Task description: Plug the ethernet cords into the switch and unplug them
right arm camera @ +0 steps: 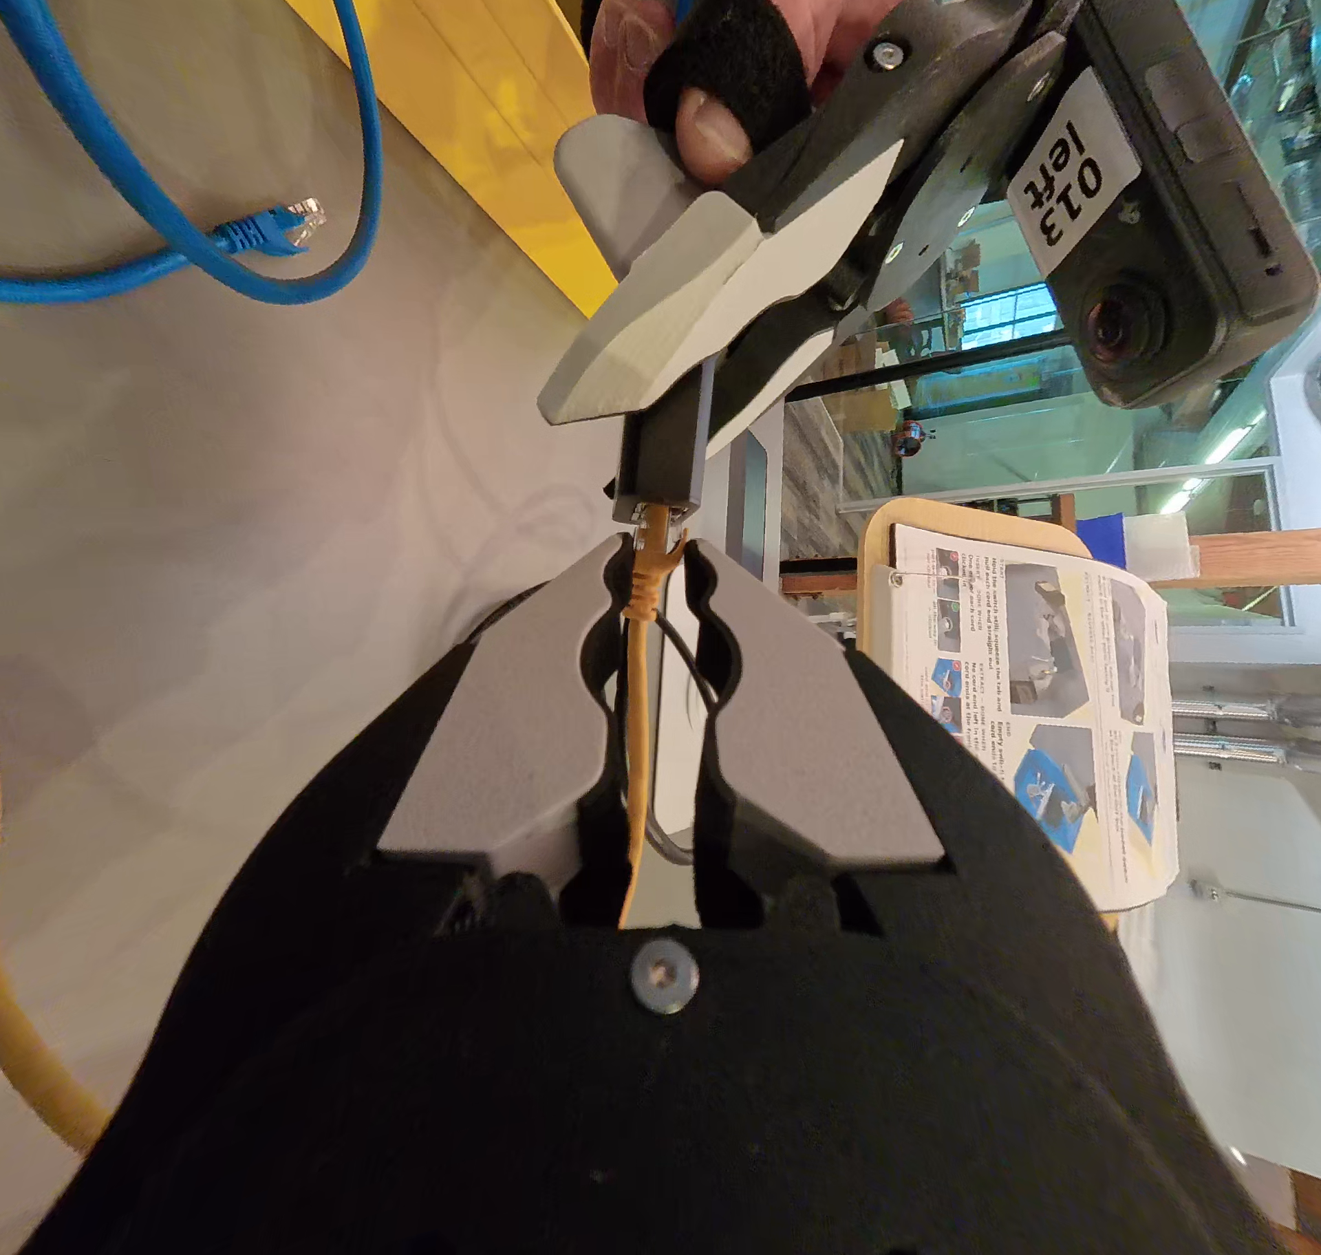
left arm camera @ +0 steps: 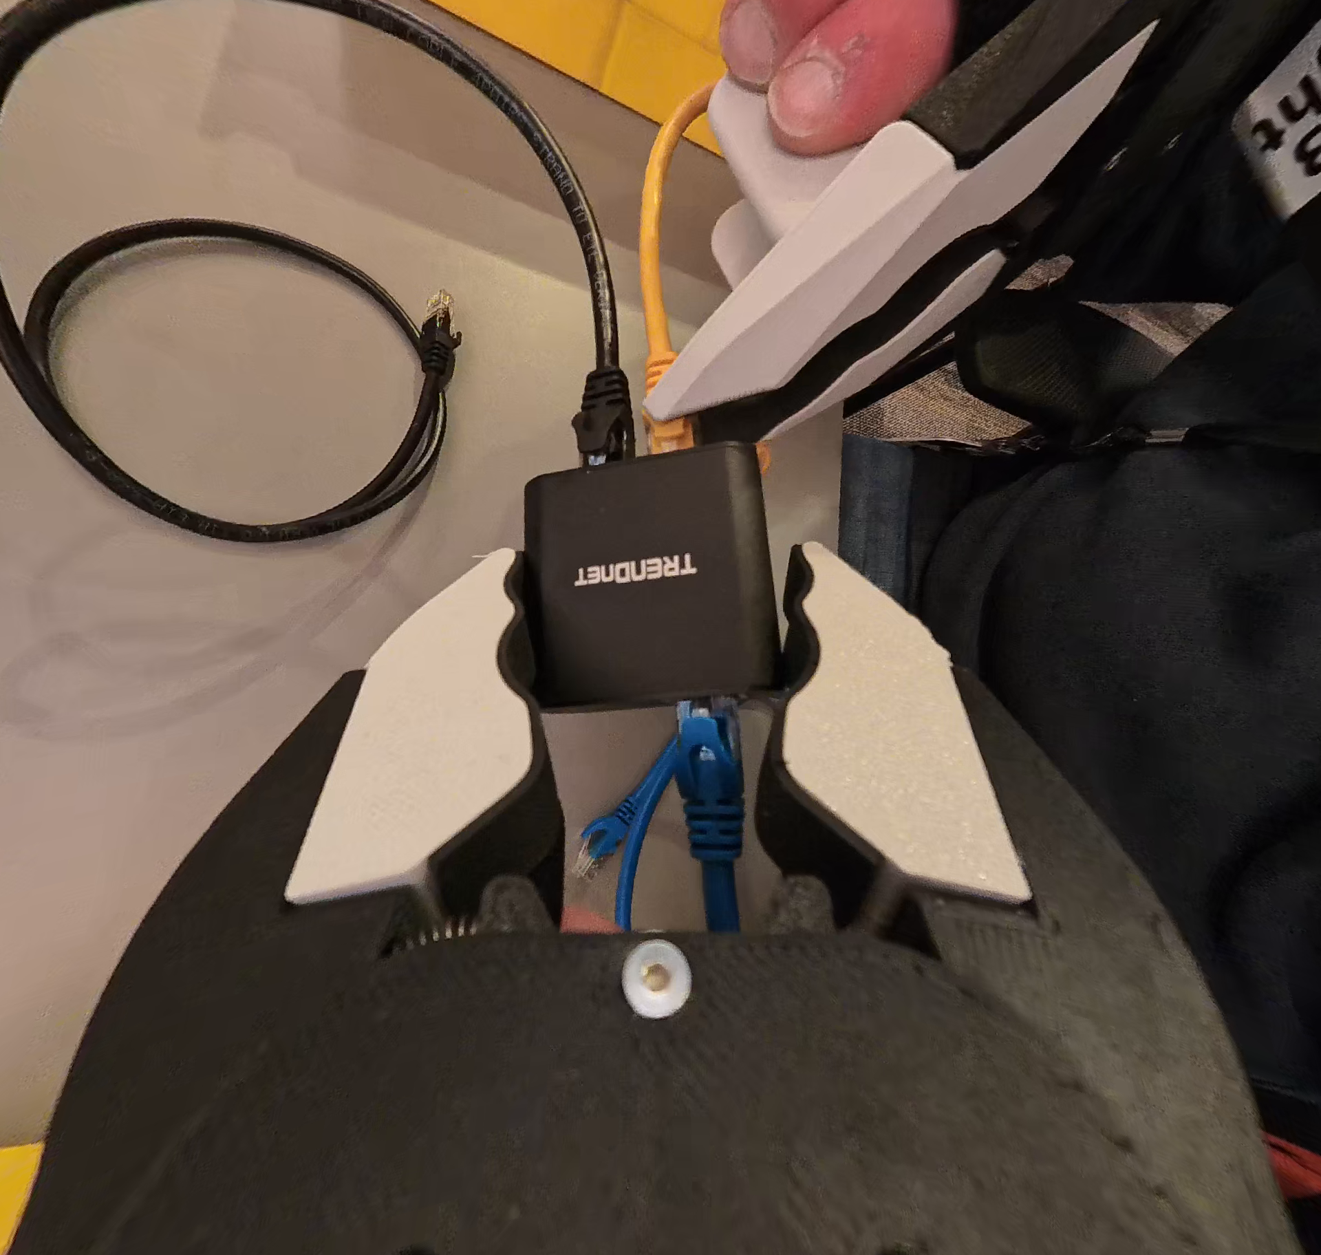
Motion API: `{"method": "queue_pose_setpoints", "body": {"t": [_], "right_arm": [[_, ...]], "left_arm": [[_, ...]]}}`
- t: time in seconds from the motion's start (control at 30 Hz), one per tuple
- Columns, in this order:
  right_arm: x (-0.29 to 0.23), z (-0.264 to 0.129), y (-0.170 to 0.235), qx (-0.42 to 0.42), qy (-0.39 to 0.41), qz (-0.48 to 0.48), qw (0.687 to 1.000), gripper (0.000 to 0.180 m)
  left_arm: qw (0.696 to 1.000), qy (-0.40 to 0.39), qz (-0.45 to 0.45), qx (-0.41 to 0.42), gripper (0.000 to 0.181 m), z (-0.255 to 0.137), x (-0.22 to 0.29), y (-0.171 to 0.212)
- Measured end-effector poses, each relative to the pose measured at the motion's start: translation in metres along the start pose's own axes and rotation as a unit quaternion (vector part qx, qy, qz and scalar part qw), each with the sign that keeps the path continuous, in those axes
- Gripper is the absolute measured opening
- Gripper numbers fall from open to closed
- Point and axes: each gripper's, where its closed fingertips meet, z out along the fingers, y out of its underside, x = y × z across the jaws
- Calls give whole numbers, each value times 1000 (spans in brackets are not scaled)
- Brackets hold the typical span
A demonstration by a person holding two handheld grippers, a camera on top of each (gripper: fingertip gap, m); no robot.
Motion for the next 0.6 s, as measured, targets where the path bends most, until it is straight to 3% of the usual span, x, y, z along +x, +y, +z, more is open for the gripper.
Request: {"method": "queue_pose_setpoints", "body": {"t": [0.6], "right_arm": [[4,-1,-3,8,-20,36,999,13]], "left_arm": [[1000,17,-2,15,67,-1,5,-6]]}}
